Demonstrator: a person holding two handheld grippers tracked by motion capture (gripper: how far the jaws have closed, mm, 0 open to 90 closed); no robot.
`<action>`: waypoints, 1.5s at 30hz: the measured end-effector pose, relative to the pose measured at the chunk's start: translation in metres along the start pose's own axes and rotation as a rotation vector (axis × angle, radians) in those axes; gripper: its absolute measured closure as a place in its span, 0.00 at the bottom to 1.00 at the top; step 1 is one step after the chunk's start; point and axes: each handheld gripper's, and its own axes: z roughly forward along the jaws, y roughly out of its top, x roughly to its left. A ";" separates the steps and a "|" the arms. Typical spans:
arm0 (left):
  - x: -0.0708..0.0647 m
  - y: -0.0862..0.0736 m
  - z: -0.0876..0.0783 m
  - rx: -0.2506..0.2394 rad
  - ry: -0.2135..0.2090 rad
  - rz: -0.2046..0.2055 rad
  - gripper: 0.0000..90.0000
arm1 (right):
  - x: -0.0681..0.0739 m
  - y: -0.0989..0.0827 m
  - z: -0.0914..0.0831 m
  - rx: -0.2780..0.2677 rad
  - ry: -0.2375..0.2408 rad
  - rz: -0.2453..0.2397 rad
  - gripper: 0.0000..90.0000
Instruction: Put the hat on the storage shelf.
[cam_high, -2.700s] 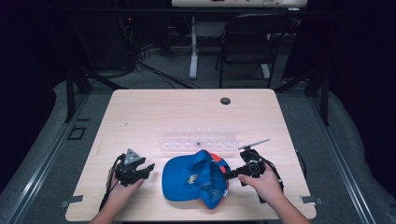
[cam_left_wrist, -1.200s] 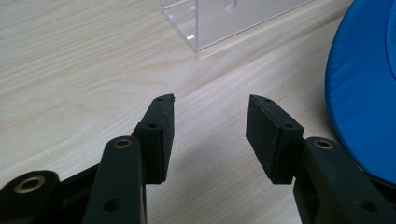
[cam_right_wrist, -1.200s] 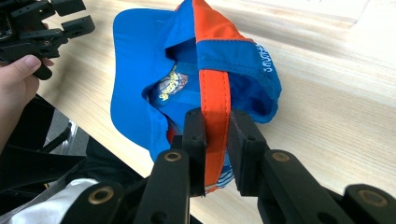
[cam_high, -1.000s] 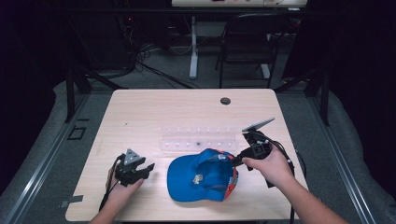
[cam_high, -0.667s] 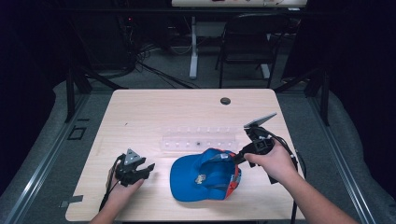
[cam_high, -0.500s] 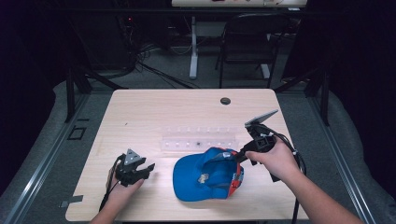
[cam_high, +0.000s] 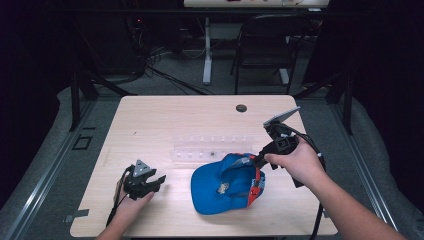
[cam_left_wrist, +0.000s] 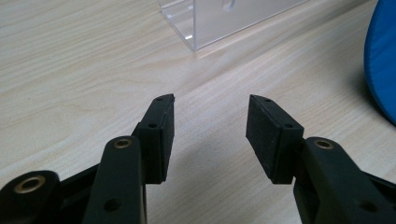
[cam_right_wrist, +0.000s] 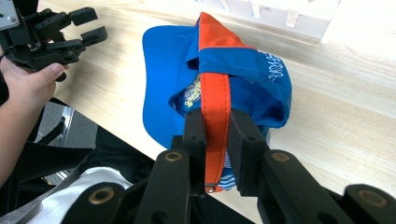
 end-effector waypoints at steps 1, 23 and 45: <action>0.000 0.000 0.000 0.002 0.000 0.004 0.58 | 0.002 0.000 0.000 -0.017 -0.005 0.015 0.87; 0.000 0.000 0.000 0.005 -0.003 0.010 0.58 | 0.010 0.008 -0.024 -0.002 -0.011 0.001 0.87; -0.001 0.000 0.000 0.009 -0.008 0.010 0.58 | 0.009 0.015 -0.037 0.013 0.118 0.065 0.87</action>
